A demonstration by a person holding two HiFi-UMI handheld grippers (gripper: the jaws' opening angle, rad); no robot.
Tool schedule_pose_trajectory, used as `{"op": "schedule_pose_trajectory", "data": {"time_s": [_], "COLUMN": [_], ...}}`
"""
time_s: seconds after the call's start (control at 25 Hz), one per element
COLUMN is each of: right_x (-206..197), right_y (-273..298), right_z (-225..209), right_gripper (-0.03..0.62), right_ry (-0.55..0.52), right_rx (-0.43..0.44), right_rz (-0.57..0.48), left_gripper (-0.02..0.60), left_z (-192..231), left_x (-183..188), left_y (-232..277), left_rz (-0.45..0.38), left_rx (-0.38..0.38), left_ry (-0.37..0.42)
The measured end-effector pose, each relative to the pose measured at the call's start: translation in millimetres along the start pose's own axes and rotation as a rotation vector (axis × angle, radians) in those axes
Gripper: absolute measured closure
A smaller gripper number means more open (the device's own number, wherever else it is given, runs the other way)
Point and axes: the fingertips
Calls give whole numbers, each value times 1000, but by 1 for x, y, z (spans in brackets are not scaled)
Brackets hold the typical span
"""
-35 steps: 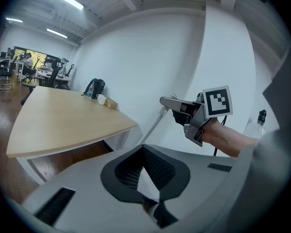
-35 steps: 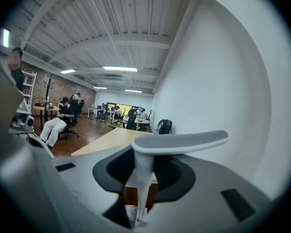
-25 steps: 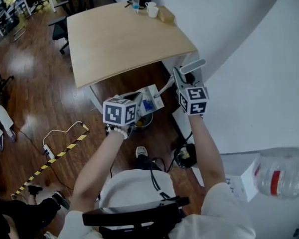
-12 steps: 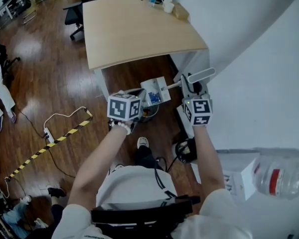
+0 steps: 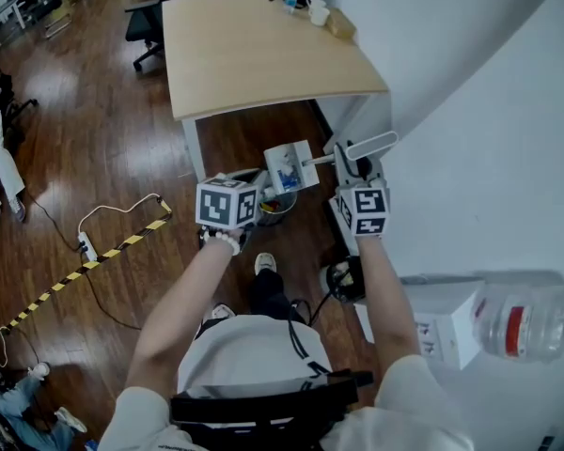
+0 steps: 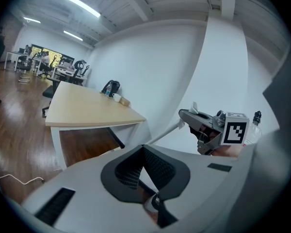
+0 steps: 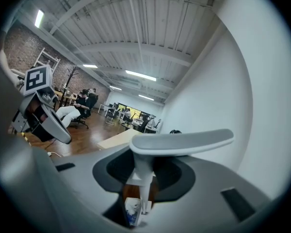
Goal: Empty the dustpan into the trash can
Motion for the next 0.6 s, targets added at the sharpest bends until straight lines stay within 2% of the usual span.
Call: {"op": "schedule_pose_trajectory", "data": {"time_s": [0.6], "right_x": [3], "right_y": [-30], "right_z": [55], "right_gripper": [477], "right_ry": [-96], "right_rx": [43], "right_rz": [-42], "left_gripper": [592], "left_z": [6], "left_x": [-32], "left_y": [-43], "left_rz": [-2], "left_rx": [10], "left_ry": [-17]}}
Point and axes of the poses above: the fingertips, and each gripper's own axes: y forward along the fingers, z to its left, x out of its top, and after that the axes turned 8 degrees about -y, right-handed
